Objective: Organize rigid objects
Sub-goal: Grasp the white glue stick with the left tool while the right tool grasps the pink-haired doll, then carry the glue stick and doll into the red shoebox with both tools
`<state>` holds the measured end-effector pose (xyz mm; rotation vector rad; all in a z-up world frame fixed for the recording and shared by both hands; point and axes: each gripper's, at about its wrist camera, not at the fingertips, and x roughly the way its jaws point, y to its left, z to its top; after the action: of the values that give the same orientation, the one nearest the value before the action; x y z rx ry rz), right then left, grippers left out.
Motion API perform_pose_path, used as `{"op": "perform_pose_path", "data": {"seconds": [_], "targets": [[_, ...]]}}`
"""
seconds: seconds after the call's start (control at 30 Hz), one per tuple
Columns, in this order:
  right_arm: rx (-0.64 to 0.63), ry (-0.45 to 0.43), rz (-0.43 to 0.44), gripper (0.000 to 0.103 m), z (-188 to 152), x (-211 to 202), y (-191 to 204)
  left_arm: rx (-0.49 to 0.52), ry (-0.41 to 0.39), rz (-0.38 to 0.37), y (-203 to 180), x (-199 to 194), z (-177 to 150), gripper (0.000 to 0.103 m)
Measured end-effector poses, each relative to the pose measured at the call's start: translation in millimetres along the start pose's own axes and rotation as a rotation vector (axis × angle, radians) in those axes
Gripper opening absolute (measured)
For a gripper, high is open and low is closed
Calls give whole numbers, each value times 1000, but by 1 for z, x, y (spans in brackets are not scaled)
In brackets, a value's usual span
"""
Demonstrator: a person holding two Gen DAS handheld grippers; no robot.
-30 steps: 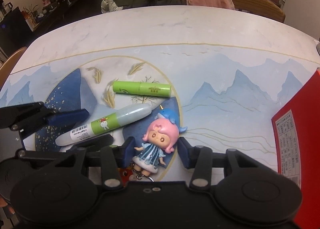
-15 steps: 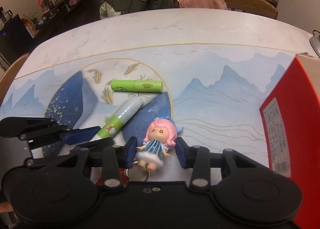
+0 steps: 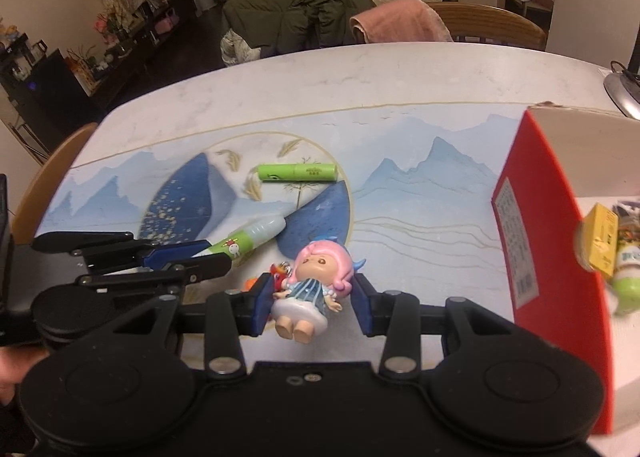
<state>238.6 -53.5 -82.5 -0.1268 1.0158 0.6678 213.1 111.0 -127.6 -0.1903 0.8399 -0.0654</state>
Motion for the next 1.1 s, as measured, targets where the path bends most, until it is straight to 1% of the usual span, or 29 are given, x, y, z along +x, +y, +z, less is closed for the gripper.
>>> {"op": "perform_pose_path", "data": {"seconds": [0.23,0.47,0.63,0.87,1.1], "targets": [[-2,-46,23,40,-11,-43,-4,-22,-41,-13,-16,-34,-3,17],[-9,-91,31,40,-20,-82,-13,1,-101,-40,-49,-69,5,17],[-1,-120,38,41,-24,-104,-26,18,-138,-64,-75,-87,13,17],[8,-156,26,41,-28,-127,-55,57,-160,-95,-117,-89,26,17],[34,-168,14,41,-30,-139,-94,106,-156,-125,-163,-73,39,17]]}}
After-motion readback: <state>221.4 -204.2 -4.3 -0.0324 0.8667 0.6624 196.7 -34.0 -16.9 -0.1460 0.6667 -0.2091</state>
